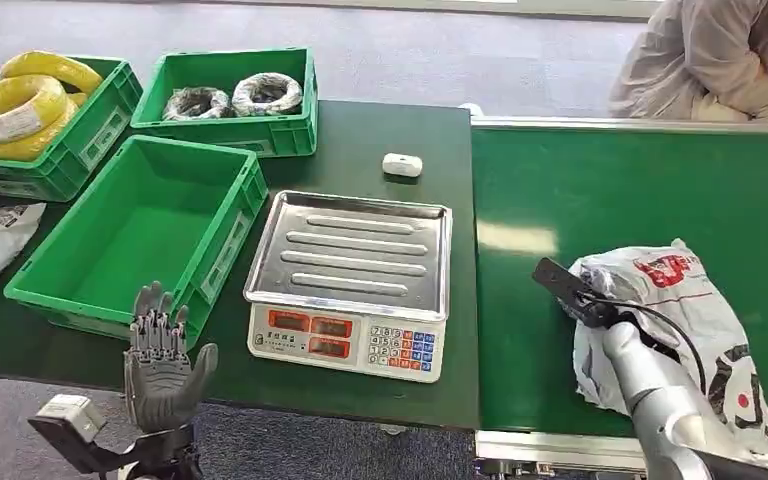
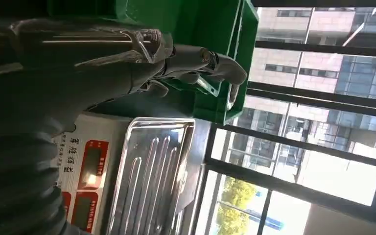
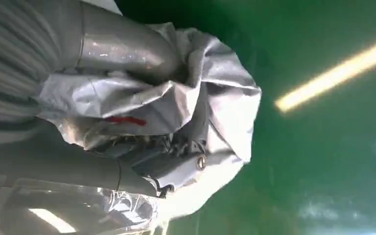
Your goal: Moved the parcel from conveyor to table for the left to box.
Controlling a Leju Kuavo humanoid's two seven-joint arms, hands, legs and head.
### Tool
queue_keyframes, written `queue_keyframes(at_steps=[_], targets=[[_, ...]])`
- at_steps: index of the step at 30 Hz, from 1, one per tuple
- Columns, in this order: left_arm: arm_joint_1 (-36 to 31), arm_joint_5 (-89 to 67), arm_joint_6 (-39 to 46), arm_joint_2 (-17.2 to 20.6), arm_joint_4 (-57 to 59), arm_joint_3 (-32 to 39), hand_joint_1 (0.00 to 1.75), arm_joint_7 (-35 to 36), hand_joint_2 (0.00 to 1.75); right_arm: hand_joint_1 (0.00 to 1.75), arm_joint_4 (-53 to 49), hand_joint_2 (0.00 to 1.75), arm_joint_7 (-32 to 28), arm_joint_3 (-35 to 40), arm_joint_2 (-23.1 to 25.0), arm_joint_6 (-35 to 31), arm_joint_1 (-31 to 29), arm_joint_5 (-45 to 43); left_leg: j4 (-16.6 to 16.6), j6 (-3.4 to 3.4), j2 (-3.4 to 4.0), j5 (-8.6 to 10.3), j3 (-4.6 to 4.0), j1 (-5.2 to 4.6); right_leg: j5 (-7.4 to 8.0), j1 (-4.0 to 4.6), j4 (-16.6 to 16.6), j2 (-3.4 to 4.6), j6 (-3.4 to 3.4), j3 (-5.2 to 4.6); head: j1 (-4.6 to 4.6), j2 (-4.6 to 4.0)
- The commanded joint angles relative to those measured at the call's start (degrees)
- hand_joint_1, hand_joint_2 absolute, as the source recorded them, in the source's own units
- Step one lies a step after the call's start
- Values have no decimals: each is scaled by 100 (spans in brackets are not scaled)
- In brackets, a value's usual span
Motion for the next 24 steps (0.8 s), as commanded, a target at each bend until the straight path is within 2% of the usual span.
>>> queue_keyframes(at_steps=[1, 5, 10, 13, 14, 15, 16, 17, 18, 19, 21, 24], targets=[[134, 84, 137, 54, -135, 60, 0, 15, 175, 175, -635, 175, 111, 128, 294, -676, -133, 66, -8, 5, 31, -5, 14, -4, 3, 0, -5, 19, -15, 2, -2, 0], [95, 91, 148, 29, -94, 25, 0, 15, 175, 175, -800, 175, 266, 153, 284, -718, -49, 179, -10, 6, 20, -2, 16, -2, 2, 2, -8, 9, -14, 7, 0, 0], [107, 119, 240, 35, -235, -3, 0, 20, 175, 175, -1551, 175, 501, 160, 377, -1403, 99, 538, -11, 5, 21, -2, 16, -3, 2, 1, -8, 9, -15, 6, 0, 0], [118, 113, 280, 38, -277, -9, 0, 26, 175, 175, -1829, 175, 578, 158, 395, -1225, 159, 565, -3, 3, 12, -1, 3, -3, 1, 0, -1, 5, -8, -3, 0, 0], [136, 114, 306, 29, -300, -4, 0, 24, 175, 175, -2048, 175, 704, 142, 416, -1603, 209, 721, -9, 5, 20, -3, 13, -5, 0, -1, -4, 9, -13, 3, 0, 0], [170, 111, 339, 6, -355, 9, 0, 24, 175, 175, -2459, 175, 850, 153, 477, -1915, 290, 935, -7, 3, 17, -2, 9, -2, 2, 1, -4, 9, -10, 0, 0, 0], [186, 116, 350, -8, -385, 9, 0, 30, 175, 175, -2900, 175, 877, 131, 554, -1962, 386, 971, -15, 6, 23, -2, 21, -2, 2, 2, -11, 10, -17, 10, 0, 0], [173, 113, 342, -44, -389, -5, 0, 50, 175, 175, -3646, 175, 798, 149, 703, -2156, 568, 961, -5, 4, 22, -3, 7, -4, 1, -1, -2, 12, -12, -4, 0, 0], [108, 84, 297, -70, -306, -62, 0, 106, 175, 175, -4322, 175, 424, 292, 915, -2379, 733, 830, -2, 3, 18, -2, 0, -5, 1, -2, 2, 10, -9, -10, 0, 0], [3, 59, 297, -113, -161, -119, 0, 123, 175, 175, -4964, 175, 382, 535, 1148, -2121, 874, 841, -7, 4, 32, -5, 8, -8, 0, -4, 2, 20, -16, -9, 2, 0], [-182, -14, 255, -148, 37, -220, 0, 130, 175, 175, -5291, 175, 367, 1034, 1399, -1924, 843, 1005, -13, 3, 48, -7, 15, -7, 2, -2, 0, 35, -20, -9, 0, 0], [-374, -25, 236, -199, 220, -258, 0, 142, 175, 175, -5080, 175, 486, 1445, 1582, -1889, 610, 1128, -13, 0, 61, -5, 15, -6, 7, -2, 4, 48, -18, -14, 0, 0]])
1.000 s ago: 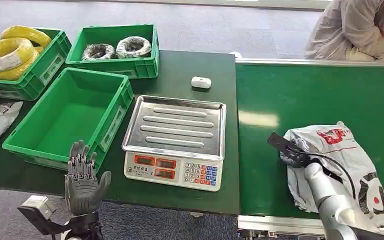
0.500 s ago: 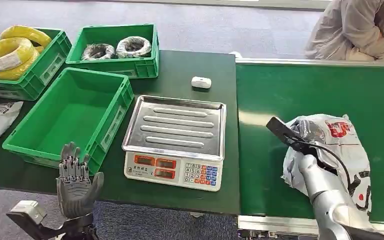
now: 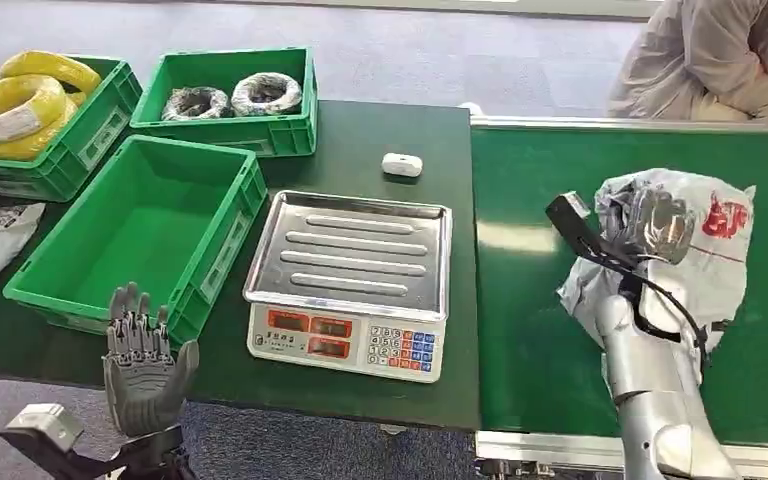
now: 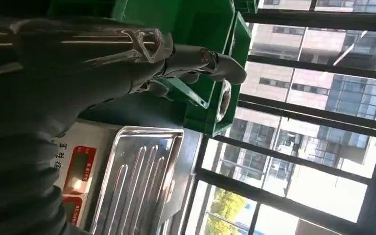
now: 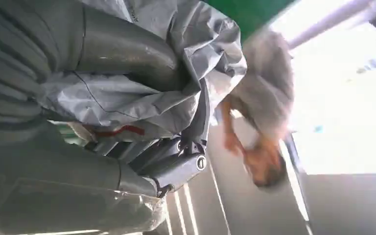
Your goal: Moved the parcel from conveyor to table for the left to box.
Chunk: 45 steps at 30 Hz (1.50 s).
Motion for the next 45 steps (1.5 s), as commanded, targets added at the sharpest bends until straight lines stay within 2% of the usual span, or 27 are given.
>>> queue_keyframes(at_steps=[1, 5, 6, 9, 12, 14, 20, 23, 26, 29, 31, 32, 34, 38, 42, 44, 45], targets=[[-504, -85, -44, -112, 649, -252, 0, 67, 175, 175, -1730, 175, 99, 1281, 928, 257, -68, 253, -14, 1, 45, -1, 18, -5, 7, -1, -2, 36, -18, -4, -4, 0], [-510, -96, -56, -104, 646, -264, 0, 72, 175, 175, -1560, 175, 19, 1436, 928, 202, -202, 264, -9, 3, 15, 6, 12, -1, 4, 3, -4, 8, -13, -2, -2, 0], [-603, -100, -150, -70, 730, -333, 0, 140, 175, 175, -1356, 175, -244, 1718, 1032, 315, -385, 390, -18, 7, 18, 7, 23, 0, 6, 5, -14, 7, -17, 11, 0, 0], [-807, -100, -146, -104, 978, -390, 0, 151, 175, 175, -892, 175, 42, 2161, 1358, 324, -721, 683, -5, 3, 42, 1, 15, -5, 6, -1, 4, 36, -10, -2, 0, 0], [-925, -90, -182, -107, 1097, -443, 0, 173, 175, 175, -551, 175, -58, 2491, 1423, 425, -912, 684, -8, 0, 32, 2, 18, -2, 5, 2, -1, 26, -14, 3, -4, 0], [-1096, -66, -220, -134, 1238, -476, 0, 215, 175, 175, 29, 175, -122, 2765, 1622, 414, -1175, 678, -26, 1, 33, 8, 38, -1, 9, 6, -15, 19, -28, 16, -2, 0], [-1189, -65, -216, -163, 1294, -490, 0, 222, 175, 175, 424, 175, -86, 2910, 1734, 320, -1338, 680, -14, 3, 23, 6, 25, 1, 6, 6, -7, 16, -15, 10, 0, 0], [-1326, -51, -230, -192, 1344, -473, 0, 268, 175, 175, 723, 175, -600, 3123, 1997, 368, -1447, 390, -11, 5, 12, 5, 23, 2, 3, 6, -8, 5, -14, 13, -2, 0], [-1428, -40, -211, -224, 1311, -383, 0, 325, 175, 175, 715, 175, -902, 3322, 2247, 343, -1300, 113, -13, 3, 35, 2, 25, -1, 6, 4, -6, 28, -17, 10, 2, 0], [-1390, -68, -215, -230, 1263, -310, 0, 378, 175, 175, 583, 175, -918, 3543, 2315, 445, -1123, 68, -17, -1, 23, 3, 27, 3, 3, 8, -9, 15, -20, 12, 0, 0], [-1386, -114, -259, -247, 1249, -260, 0, 394, 175, 175, 408, 175, -1019, 3624, 2284, 608, -1016, -99, -9, -1, 13, 2, 18, 4, 1, 8, -6, 9, -13, 7, -2, 0], [-1399, -122, -270, -248, 1263, -249, 0, 397, 175, 175, 375, 175, -1080, 3634, 2277, 657, -996, -169, -31, 3, 21, 6, 44, 5, 4, 13, -25, 7, -27, 30, 0, 0], [-1480, -131, -301, -278, 1362, -226, 0, 399, 175, 175, 217, 175, -1335, 3701, 2249, 883, -877, -468, -10, 1, 11, 3, 17, 5, 1, 10, -7, 7, -12, 7, 0, 0], [-1487, -131, -301, -279, 1362, -225, 0, 399, 175, 175, 219, 175, -1335, 3707, 2250, 885, -864, -468, -16, 5, 10, 6, 23, 4, 3, 10, -14, 2, -16, 13, 0, 0], [-1544, -143, -313, -322, 1398, -174, 0, 392, 175, 175, -64, 175, -1848, 3902, 2226, 1423, -617, -1155, -10, 1, 6, 5, 15, 5, 1, 9, -8, 1, -14, 8, 2, 0], [-1543, -146, -313, -346, 1400, -130, 0, 393, 175, 175, -1, 175, -1928, 4101, 2174, 1579, -536, -1367, -31, 5, 9, 8, 39, 5, 3, 13, -27, -4, -25, 31, 2, 0], [-1538, -149, -314, -353, 1397, -116, 0, 393, 175, 175, 67, 175, -1946, 4145, 2167, 1565, -515, -1435, -13, 1, 9, 3, 22, 6, 1, 11, -12, 4, -14, 13, -2, 0]])
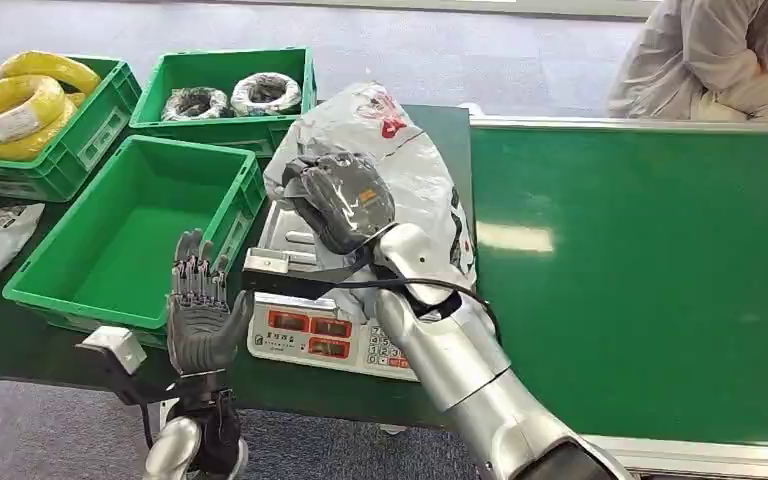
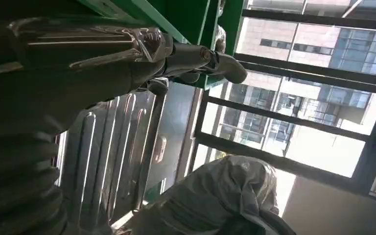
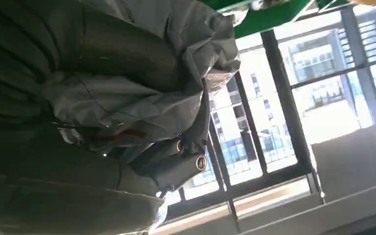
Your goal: Moved the parcel from conveyor to table for the left to box.
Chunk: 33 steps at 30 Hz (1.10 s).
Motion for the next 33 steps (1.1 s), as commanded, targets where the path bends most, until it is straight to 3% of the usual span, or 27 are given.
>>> queue_keyframes(at_steps=[1, 5, 6, 7, 10, 15, 16, 20, 21, 22, 23, 24, 25, 26, 28, 29, 33], targets=[[-188, -11, -7, -12, 367, 199, 0, 33, 175, 175, 59, 175, -403, 649, -152, 489, 242, -675, -27, 6, 5, 3, 32, 1, 1, 6, -24, -9, -17, 30, -2, 0], [-171, -12, 0, -21, 346, 230, 0, 33, 175, 175, 234, 175, -466, 716, -130, 475, 218, -726, -19, 7, 7, 1, 24, -1, 1, 3, -16, -4, -13, 21, -2, 0], [-159, -12, 2, -24, 337, 243, 0, 35, 175, 152, 270, 175, -492, 735, -125, 491, 209, -764, -15, 6, 4, 1, 18, -1, 1, 3, -12, -6, -11, 16, -2, 0], [-138, -11, 9, -34, 307, 269, 0, 39, 175, 0, 274, 175, -494, 751, -125, 468, 232, -859, -8, 4, 2, 0, 10, 0, 0, 2, -7, -5, -8, 9, -2, 0], [3, -22, 38, -53, 96, 354, 0, 26, 175, 0, 32, 175, -427, 774, -190, 307, 466, -1042, -11, 4, 3, 0, 15, 1, 0, 4, -10, -4, -9, 14, 0, 0], [158, -62, 107, -106, -167, 455, 0, -1, 175, 0, -672, 175, -186, 490, -349, -799, 757, -998, -9, 5, -3, -1, 9, 2, -3, 5, -9, -12, -10, 12, -2, 0], [202, -79, 144, -124, -251, 495, 0, -12, 175, 0, -1224, 175, 69, 193, -407, -1611, 927, -750, -14, 8, -3, -2, 17, 1, -4, 6, -15, -15, -13, 20, -2, 0], [236, -127, 175, -174, -268, 568, 0, -1, 175, 0, -2039, 175, 564, -616, -536, -2670, 1118, -506, -5, 8, -14, 0, 5, 2, -5, 6, -10, -25, -11, 12, 0, 0], [224, -149, 160, -185, -230, 582, 0, 2, 175, 0, -2085, 175, 542, -829, -544, -2786, 1133, -562, -5, 7, -13, 2, 1, 0, -3, 3, -8, -21, -7, 7, -2, 0], [198, -173, 131, -192, -176, 587, 0, 6, 175, 0, -2488, 175, 153, -1513, -287, -2786, 1287, -561, -10, 10, -21, 4, 7, 0, -3, 5, -14, -33, -11, 18, 0, 0], [157, -183, 111, -196, -101, 574, 0, 7, 175, 0, -2813, 175, -713, -2173, 52, -2786, 1434, -1080, -4, 8, -23, 4, -2, -1, -5, 3, -8, -33, -10, 7, -2, 0], [157, -183, 111, -196, -101, 574, 0, 7, 175, 0, -2813, 175, -713, -2173, 52, -2786, 1434, -1080, -8, 10, -25, 5, 2, 0, -4, 4, -12, -38, -13, 13, 0, 0], [99, -190, 92, -199, 5, 546, 0, -6, 175, 0, -3291, 0, -1464, -2515, 138, -2786, 1549, -1863, -2, 7, -25, 5, -5, -3, -6, 1, -4, -36, -12, 4, 0, 0], [39, -191, 63, -190, 90, 514, 0, -29, 175, 0, -3645, 0, -1909, -2525, 138, -2786, 1667, -2347, -1, 5, -17, 3, -8, -1, -3, 1, -3, -25, -10, -1, 0, 0], [5, -191, 60, -196, 135, 506, 0, -32, 175, 0, -3841, 0, -1909, -2464, 138, -2786, 1751, -2387, -2, 4, -19, 2, -3, -1, -5, 1, -5, -25, -9, 4, -2, 0], [-15, -190, 49, -185, 164, 488, 0, -58, 175, 0, -4519, 0, -1909, -2439, 138, -2786, 1912, -2429, -9, 5, -23, 3, 5, 0, -4, 3, -12, -33, -14, 14, -4, 0], [-15, -190, 49, -185, 164, 488, 0, -58, 175, 0, -4519, 0, -1909, -2439, 138, -2786, 1912, -2429, -12, 7, -33, 2, 11, -1, -10, 3, -13, -46, -16, 18, -5, 0]])
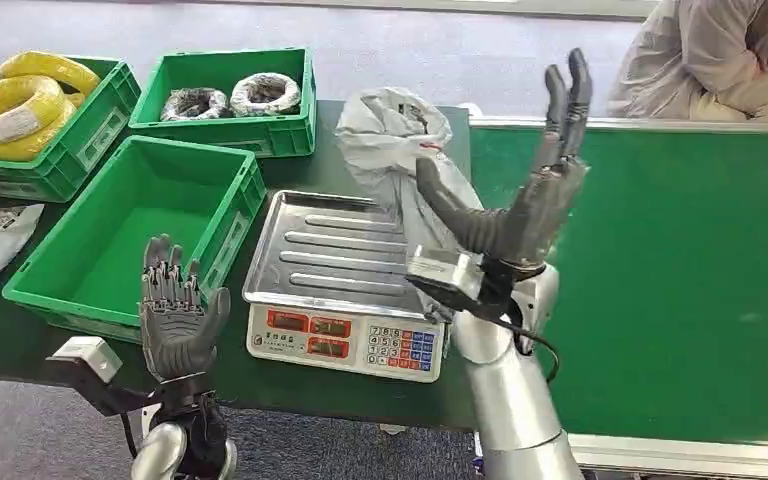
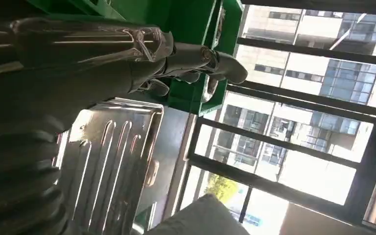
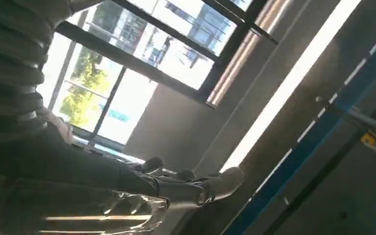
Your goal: Moved the parcel from conveyor to table for the left to box.
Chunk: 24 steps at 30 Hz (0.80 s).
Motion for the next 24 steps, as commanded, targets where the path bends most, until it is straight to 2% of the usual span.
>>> queue_keyframes(at_steps=[1, 6, 7, 10, 12, 14, 19, 20, 22, 23, 24], targets=[[-223, -7, -29, 7, 440, 26, 0, -31, 175, 0, -1686, 0, -159, -765, 127, -35, 428, -224, -5, 5, -16, 2, -1, -2, -4, 1, -3, -23, -8, 6, 0, 0], [-223, -7, -29, 7, 440, 26, 0, -31, 175, 0, -1686, 0, -159, -765, 127, -35, 428, -224, -8, 5, -7, 2, 3, -1, -3, 1, -5, -14, -7, 10, 4, 0], [-201, -8, -26, 35, 414, 9, 0, -33, 175, 0, -2289, 0, -159, -859, 127, -35, 547, -453, -16, 8, -13, 5, 11, -1, -2, 4, -15, -24, -14, 24, 0, 0], [-169, -9, -12, 93, 425, -39, 0, -65, 175, 0, -2894, 0, -159, -968, 127, -35, 879, -548, -14, 6, -21, 3, 7, 0, -6, 4, -12, -29, -13, 19, 0, 0], [-101, -6, 5, 93, 368, -41, 0, -79, 175, 0, -2927, 0, -159, -1147, 127, -35, 935, -519, -34, 10, -26, 6, 29, -1, -6, 6, -31, -41, -20, 41, 4, 0], [-46, -7, 16, 83, 296, -28, 0, -79, 175, 0, -2779, 0, -159, -1147, 127, -35, 919, -425, -13, 4, 0, -3, 15, 1, -4, 4, -13, -8, -10, 21, -2, 0], [68, -9, 70, 53, 125, 30, 0, -40, 175, 0, -2316, 0, -120, -1425, 127, -35, 740, -135, -24, 8, 5, 0, 26, 0, 1, 5, -22, -7, -18, 32, 0, 0], [87, -33, 75, 38, 115, 45, 0, -14, 175, 0, -2304, 0, 183, -1643, 127, -35, 612, 357, -11, 5, 11, -4, 14, 0, -1, 4, -9, 3, -12, 18, -2, 0], [106, -40, 79, 24, 119, 55, 0, -7, 175, 0, -2234, 0, 382, -1820, 127, -35, 502, 626, -12, 6, 6, -2, 13, 1, 0, 5, -11, -4, -12, 20, 0, 0], [191, -93, 123, -34, 72, 100, 0, 11, 175, 0, -1934, 0, 1414, -1993, 127, -35, 387, 1756, -9, 6, 6, -2, 10, -2, -1, 1, -8, -1, -11, 16, 0, 0], [271, -119, 144, -69, 3, 130, 0, 14, 175, 0, -1574, 0, 1925, -1942, 127, -35, 324, 2328, -11, 8, 7, -1, 13, -2, 0, 3, -11, -3, -13, 21, 2, 0]])
